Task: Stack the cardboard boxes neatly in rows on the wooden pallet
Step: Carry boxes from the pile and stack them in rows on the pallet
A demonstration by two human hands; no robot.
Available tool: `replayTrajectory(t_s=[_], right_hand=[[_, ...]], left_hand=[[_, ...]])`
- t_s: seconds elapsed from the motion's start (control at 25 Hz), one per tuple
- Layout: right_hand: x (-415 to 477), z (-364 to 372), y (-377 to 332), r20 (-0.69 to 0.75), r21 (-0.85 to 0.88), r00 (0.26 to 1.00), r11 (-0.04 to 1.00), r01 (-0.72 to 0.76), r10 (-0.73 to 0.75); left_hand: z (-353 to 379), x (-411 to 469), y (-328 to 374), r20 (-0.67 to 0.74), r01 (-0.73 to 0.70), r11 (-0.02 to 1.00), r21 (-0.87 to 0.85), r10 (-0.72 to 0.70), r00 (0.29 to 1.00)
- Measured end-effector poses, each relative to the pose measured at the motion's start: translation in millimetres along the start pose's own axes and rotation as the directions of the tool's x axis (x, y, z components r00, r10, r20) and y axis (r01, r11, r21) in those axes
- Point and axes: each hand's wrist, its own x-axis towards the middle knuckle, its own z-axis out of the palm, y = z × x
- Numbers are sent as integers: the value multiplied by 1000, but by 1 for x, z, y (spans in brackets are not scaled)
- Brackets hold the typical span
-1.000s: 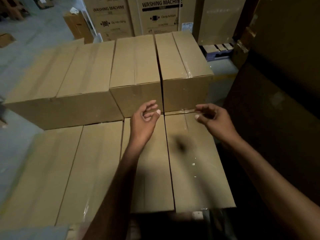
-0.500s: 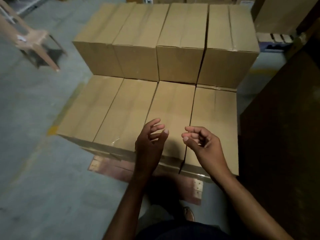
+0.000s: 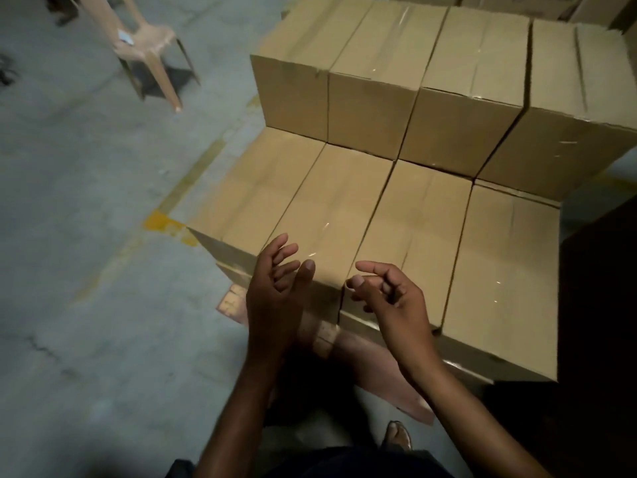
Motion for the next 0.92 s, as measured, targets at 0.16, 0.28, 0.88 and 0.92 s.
replayTrajectory(t_s=[0.16, 0.28, 0.88, 0.92], right_hand=[[16, 121, 6, -94, 93, 992, 991, 92, -83], [31, 209, 5, -95, 145, 989, 981, 128, -114], [194, 548, 16, 31, 132, 990, 982, 135, -140], [212, 571, 16, 26, 124, 990, 984, 132, -136]], left_hand=[[-111, 63, -10, 16, 8, 986, -167, -5, 1000], [-195, 106, -9, 12, -4, 971, -238, 7, 1000], [-458, 333, -58, -210, 28, 999, -40, -35, 977], [-472, 360, -61, -197, 37, 999, -27, -42, 980]])
